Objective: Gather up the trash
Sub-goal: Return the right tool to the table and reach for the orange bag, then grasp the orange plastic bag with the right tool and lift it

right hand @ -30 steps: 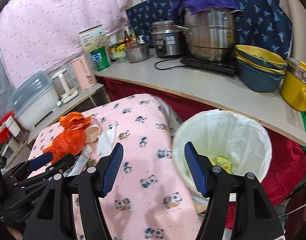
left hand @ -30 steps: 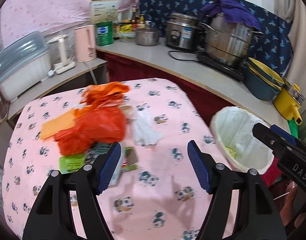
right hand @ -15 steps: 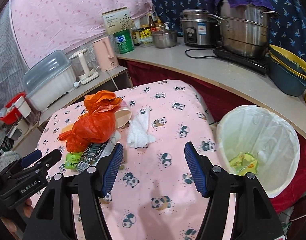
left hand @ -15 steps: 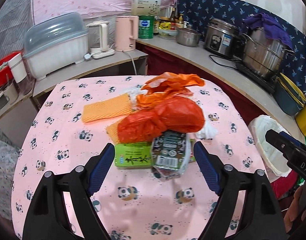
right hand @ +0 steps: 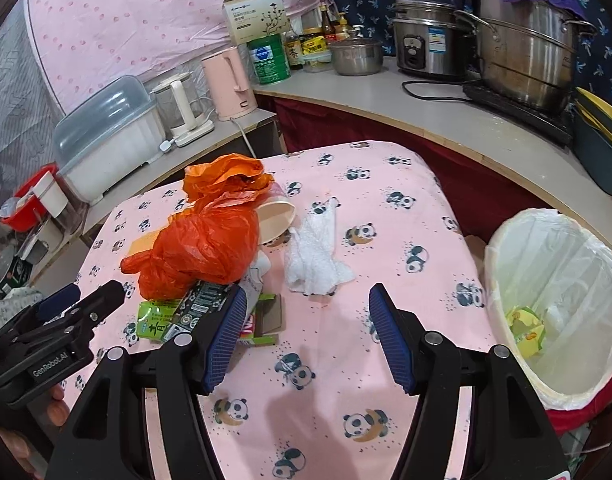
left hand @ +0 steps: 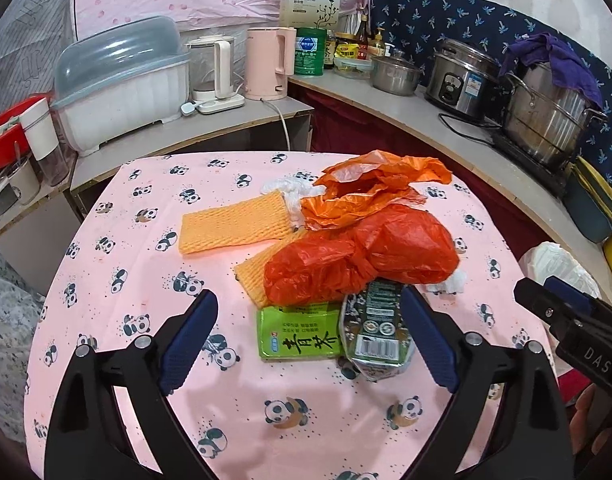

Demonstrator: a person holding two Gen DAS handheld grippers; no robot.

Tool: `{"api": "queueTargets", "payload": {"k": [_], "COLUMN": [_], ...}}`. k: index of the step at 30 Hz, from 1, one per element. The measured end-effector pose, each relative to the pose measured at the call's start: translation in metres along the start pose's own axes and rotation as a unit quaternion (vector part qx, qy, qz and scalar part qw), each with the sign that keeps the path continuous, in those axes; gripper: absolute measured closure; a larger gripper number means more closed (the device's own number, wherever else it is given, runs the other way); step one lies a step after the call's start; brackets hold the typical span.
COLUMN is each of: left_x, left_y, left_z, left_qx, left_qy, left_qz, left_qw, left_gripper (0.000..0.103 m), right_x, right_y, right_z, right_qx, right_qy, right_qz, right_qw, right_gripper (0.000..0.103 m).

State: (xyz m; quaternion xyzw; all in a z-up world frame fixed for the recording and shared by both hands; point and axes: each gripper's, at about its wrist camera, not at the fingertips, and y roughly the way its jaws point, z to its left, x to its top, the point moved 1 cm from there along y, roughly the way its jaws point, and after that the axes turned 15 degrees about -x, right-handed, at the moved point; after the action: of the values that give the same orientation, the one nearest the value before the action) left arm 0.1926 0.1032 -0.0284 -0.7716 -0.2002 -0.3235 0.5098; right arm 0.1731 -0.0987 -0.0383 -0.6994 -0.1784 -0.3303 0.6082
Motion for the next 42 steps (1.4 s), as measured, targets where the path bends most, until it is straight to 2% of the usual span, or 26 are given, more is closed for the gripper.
{"api": "queueTargets", "payload": {"k": [9, 16, 18, 19, 20, 23, 26, 31, 42], "left_x": [-0.004, -0.012, -0.014, -0.015, -0.016, -0.018, -0.02, -0.023, -0.029], "left_y": [0.008, 0.012, 0.013, 0.014, 0.014, 0.016, 0.018, 0.016, 0.012], "left_z": [0.033, 0.038, 0.038, 0.038, 0.038, 0.037, 0.033, 0.021, -0.015], "left_qx": [0.023, 0.024, 0.024, 0.023, 0.022, 0.018, 0.013, 0.002, -0.039], "left_qy": [-0.029, -0.031, -0.03, -0.03, -0.031, -0.034, -0.033, -0.025, -0.01], "left_qz": [0.012, 0.026, 0.029, 0.03, 0.032, 0.035, 0.038, 0.039, 0.045], "left_qw": [0.9992, 0.9989, 0.9989, 0.9988, 0.9988, 0.9987, 0.9987, 0.9989, 0.9982], "left_gripper": [0.015, 0.015, 0.015, 0.015, 0.015, 0.015, 0.015, 0.015, 0.015], "right_x": [0.004, 0.013, 0.013, 0.012, 0.011, 0.008, 0.007, 0.013, 0.033], "right_y": [0.024, 0.043, 0.049, 0.052, 0.054, 0.051, 0.045, 0.026, -0.025], "right_z": [0.042, 0.066, 0.071, 0.073, 0.074, 0.074, 0.071, 0.056, -0.005], "right_qx": [0.035, 0.051, 0.056, 0.058, 0.062, 0.067, 0.07, 0.075, 0.05], "right_qy": [-0.037, -0.051, -0.056, -0.06, -0.063, -0.065, -0.064, -0.042, 0.029], "right_qz": [0.009, 0.01, 0.014, 0.019, 0.023, 0.017, 0.007, -0.015, -0.08], "right_qw": [0.999, 0.997, 0.997, 0.996, 0.996, 0.996, 0.996, 0.996, 0.995], "right_gripper": [0.041, 0.042, 0.058, 0.071, 0.079, 0.085, 0.091, 0.094, 0.095]}}
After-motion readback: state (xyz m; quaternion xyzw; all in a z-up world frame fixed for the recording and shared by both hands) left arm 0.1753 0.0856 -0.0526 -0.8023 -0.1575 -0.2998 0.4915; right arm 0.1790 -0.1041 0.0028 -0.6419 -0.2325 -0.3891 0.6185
